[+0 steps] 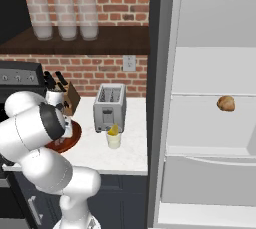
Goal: Grab a lemon wedge from the fridge and one ice cube from the ice bowl, and put them in the glass of lemonade.
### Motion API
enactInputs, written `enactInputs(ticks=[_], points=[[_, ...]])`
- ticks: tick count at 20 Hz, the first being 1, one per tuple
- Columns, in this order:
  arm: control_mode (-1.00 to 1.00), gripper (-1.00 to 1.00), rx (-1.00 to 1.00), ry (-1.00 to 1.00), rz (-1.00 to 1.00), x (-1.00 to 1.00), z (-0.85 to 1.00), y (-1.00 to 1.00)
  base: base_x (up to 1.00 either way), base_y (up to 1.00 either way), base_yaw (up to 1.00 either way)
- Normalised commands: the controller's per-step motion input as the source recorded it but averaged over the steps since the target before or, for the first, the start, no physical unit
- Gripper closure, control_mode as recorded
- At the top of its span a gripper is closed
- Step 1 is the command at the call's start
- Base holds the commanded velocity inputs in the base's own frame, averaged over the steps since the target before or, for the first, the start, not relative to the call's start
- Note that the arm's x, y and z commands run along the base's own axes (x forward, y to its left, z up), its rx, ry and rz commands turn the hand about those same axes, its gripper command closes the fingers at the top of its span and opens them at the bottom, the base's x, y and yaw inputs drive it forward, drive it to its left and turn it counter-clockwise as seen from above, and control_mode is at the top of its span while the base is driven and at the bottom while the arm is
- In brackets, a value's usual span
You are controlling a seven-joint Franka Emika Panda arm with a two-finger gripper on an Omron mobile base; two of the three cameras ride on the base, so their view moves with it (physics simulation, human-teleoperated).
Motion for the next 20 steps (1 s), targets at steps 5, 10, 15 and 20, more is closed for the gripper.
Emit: enactInputs(ticks=[5, 10, 15, 20], points=[[-1.0, -1.0, 0.01, 0.0, 0.0, -0.04, 0.01, 0.03, 0.0, 0.0, 0.0], [-1.0, -1.0, -0.01, 0.03, 0.0, 0.16, 0.21, 0.0, 0.0, 0.0, 0.0], [-1.0, -1.0, 0.0, 0.0, 0.0, 0.0, 0.15, 0.0, 0.0, 0.0, 0.0], [-1.0, -1.0, -0.09, 0.0, 0.0, 0.0, 0.01, 0.0, 0.0, 0.0, 0.0]])
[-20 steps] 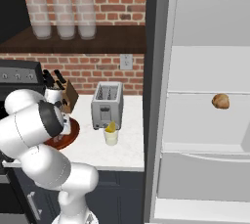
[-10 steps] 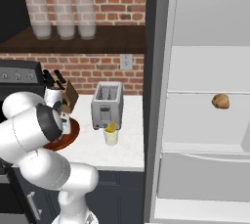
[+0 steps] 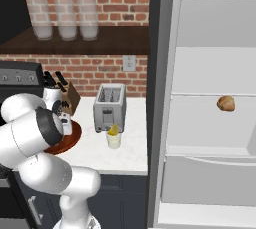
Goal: Grab a lemon wedge from the fridge and one ice cube from the ice bowl, and put them in the glass of lemonade.
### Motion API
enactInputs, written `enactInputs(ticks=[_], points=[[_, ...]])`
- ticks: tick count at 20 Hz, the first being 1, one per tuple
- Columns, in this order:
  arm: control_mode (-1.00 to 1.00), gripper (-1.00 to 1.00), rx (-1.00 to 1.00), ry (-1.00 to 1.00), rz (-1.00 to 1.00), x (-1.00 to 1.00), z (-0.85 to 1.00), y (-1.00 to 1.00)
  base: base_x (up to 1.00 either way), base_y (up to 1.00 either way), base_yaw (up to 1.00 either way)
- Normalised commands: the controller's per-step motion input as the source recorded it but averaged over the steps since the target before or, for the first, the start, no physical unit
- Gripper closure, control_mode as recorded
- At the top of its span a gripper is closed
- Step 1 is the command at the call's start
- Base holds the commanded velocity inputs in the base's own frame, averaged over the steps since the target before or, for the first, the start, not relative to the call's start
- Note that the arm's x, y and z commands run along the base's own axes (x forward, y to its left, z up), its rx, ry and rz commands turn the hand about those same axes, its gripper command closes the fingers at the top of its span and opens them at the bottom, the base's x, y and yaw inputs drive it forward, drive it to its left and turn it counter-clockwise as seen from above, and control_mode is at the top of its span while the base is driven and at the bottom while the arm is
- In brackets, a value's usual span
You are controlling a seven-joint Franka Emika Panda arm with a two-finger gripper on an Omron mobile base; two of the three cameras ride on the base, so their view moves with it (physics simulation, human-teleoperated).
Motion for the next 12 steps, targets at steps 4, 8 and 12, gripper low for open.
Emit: enactInputs(ticks=[4, 8, 12], points=[[-1.0, -1.0, -0.17, 0.0, 0.0, 0.0, 0.0, 0.0, 0.0, 0.0, 0.0], [-1.0, -1.0, -0.08, -0.01, 0.0, 0.0, 0.0, 0.0, 0.0, 0.0, 0.0], [-1.0, -1.0, 0.0, 0.0, 0.0, 0.0, 0.0, -0.02, 0.0, 0.0, 0.0]])
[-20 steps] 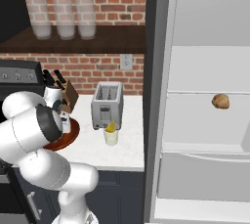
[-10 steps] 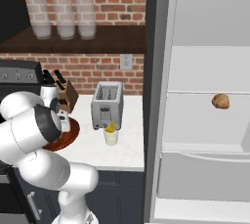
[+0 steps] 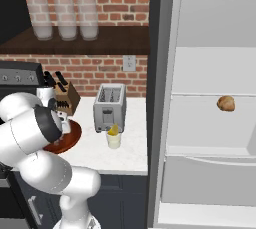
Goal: Grab a lemon wedge from the fridge and one ice cube from the ice bowl, and put them in the glass of lemonade.
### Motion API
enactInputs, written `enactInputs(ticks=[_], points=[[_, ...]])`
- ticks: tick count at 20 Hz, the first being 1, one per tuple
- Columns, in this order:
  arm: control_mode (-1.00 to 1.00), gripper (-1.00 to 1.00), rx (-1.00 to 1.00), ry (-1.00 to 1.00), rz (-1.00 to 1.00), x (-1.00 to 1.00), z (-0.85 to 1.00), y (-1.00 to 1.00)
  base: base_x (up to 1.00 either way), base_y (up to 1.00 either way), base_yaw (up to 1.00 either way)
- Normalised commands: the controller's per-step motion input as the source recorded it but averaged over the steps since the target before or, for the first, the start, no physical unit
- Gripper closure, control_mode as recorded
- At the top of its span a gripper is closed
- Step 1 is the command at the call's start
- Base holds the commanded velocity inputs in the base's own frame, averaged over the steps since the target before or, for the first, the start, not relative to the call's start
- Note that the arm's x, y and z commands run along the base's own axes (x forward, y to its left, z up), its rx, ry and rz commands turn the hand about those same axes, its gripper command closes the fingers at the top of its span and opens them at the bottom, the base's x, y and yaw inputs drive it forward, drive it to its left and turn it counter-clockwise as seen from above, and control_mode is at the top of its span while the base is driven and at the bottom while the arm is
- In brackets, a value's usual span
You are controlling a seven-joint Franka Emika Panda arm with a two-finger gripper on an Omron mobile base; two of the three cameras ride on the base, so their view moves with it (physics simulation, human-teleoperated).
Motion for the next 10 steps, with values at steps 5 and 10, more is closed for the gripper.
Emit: enactInputs(ticks=[5, 10], points=[[-1.0, -1.0, 0.0, 0.0, 0.0, 0.0, 0.0, -0.16, 0.0, 0.0, 0.0], [-1.0, -1.0, 0.0, -0.02, 0.0, 0.0, 0.0, -0.14, 0.0, 0.0, 0.0]])
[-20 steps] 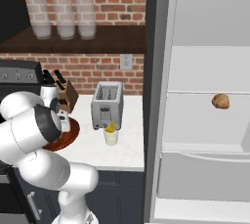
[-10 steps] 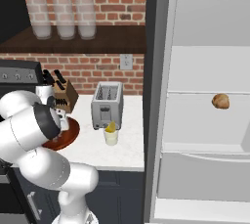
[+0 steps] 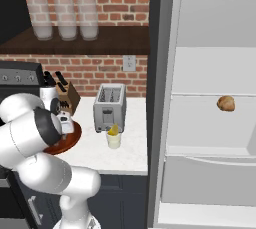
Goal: Grab a lemon wedge from the fridge and one ice cube from the ice bowl, and put them in the glass of lemonade.
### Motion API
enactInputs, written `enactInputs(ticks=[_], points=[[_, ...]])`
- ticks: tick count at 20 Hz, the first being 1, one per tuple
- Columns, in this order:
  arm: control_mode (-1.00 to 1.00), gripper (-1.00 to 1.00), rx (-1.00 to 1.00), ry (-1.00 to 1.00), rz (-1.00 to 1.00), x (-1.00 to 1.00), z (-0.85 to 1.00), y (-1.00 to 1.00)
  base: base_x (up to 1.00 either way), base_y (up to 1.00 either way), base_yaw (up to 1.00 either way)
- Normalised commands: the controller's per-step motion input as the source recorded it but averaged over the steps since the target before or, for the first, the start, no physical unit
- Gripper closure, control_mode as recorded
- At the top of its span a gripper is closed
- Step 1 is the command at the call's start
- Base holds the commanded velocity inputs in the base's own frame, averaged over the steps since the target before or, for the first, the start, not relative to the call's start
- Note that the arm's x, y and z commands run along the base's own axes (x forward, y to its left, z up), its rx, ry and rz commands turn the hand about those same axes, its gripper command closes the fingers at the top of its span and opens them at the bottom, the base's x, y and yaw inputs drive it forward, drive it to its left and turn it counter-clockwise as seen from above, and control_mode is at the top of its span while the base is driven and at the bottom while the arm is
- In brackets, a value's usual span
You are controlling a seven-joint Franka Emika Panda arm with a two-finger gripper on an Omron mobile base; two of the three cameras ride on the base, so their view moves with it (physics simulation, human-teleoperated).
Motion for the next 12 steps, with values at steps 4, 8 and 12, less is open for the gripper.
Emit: enactInputs(ticks=[4, 8, 12], points=[[-1.0, -1.0, 0.0, 0.0, 0.0, 0.0, 0.0, -0.03, 0.0, 0.0, 0.0], [-1.0, -1.0, 0.0, -0.01, 0.0, 0.0, 0.0, 0.0, 0.0, 0.0, 0.0], [-1.0, -1.0, 0.0, -0.02, 0.0, 0.0, 0.0, 0.0, 0.0, 0.0, 0.0]])
